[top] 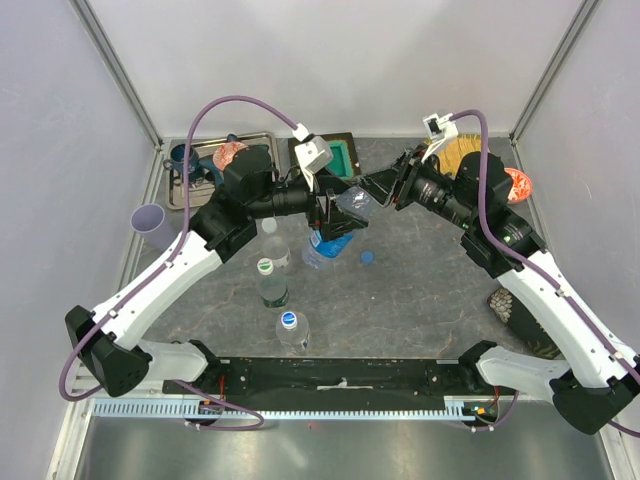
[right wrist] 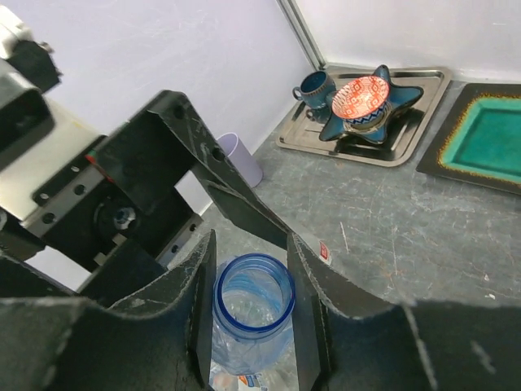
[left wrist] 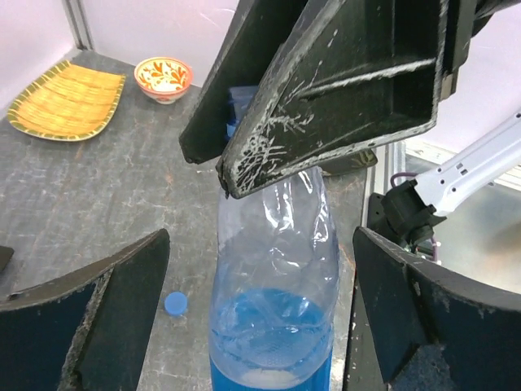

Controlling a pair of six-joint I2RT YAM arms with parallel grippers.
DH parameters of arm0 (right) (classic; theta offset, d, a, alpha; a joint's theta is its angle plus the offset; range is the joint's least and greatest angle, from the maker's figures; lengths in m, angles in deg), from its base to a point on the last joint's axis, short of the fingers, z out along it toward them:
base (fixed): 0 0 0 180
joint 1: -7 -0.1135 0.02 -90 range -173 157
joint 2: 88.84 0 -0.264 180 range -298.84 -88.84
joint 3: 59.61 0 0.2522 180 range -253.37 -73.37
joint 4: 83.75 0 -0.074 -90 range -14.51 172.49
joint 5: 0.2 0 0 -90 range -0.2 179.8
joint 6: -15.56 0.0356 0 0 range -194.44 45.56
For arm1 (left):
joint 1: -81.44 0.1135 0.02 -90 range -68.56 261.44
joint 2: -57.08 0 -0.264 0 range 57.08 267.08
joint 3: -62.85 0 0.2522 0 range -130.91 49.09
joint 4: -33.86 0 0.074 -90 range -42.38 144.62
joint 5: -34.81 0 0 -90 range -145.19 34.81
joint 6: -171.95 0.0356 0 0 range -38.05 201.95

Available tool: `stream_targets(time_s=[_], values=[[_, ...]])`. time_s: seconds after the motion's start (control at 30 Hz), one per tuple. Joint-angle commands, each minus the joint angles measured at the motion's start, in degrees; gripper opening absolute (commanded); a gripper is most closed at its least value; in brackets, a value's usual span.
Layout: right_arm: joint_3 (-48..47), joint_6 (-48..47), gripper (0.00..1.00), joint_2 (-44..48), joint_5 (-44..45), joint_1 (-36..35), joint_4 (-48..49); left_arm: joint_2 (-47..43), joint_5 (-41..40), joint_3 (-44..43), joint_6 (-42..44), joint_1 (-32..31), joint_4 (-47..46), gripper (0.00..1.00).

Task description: Unscrew the bottle caps

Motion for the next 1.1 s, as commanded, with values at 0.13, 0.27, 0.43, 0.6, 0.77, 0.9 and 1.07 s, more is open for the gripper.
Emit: stream_targets(time_s=[0.13, 0.27, 0.43, 0.6, 0.77, 0.9, 1.07], values=[[-3.3, -1.7, 0.0, 0.4, 10.8, 0.1, -1.5, -3.7, -9.5, -2.2, 2.2, 0.1, 0.9, 1.0], [-7.4, -4.1, 0.0, -0.9, 28.2, 0.2, -4.6, -5.1, -19.1, -4.9, 2.4, 0.1, 6.4, 0.99], [-13.5, -9.1, 0.0, -8.2, 47.9, 0.2, -5.3, -11.4, -24.7, -3.5, 1.9, 0.1, 6.2, 0.99], [-9.2, -23.3, 0.0, -16.3, 71.2, 0.7, 14.2, -18.8, -23.9, 3.1, 0.9, 0.1, 1.3, 0.99], [-8.8, -30.6, 0.0, -24.9, 75.6, 4.0, 24.8, -25.0, -22.3, 9.2, 0.1, 0.1, -1.1, 1.0], [-9.4, -29.5, 0.0, -31.0, 74.1, 7.1, 26.4, -27.9, -22.6, 12.5, -0.4, 0.1, -0.5, 1.0], [-16.0, -27.8, 0.0, -39.2, 72.2, 9.6, 22.7, -28.5, -22.7, 14.3, -0.9, 0.1, 0.9, 1.0]])
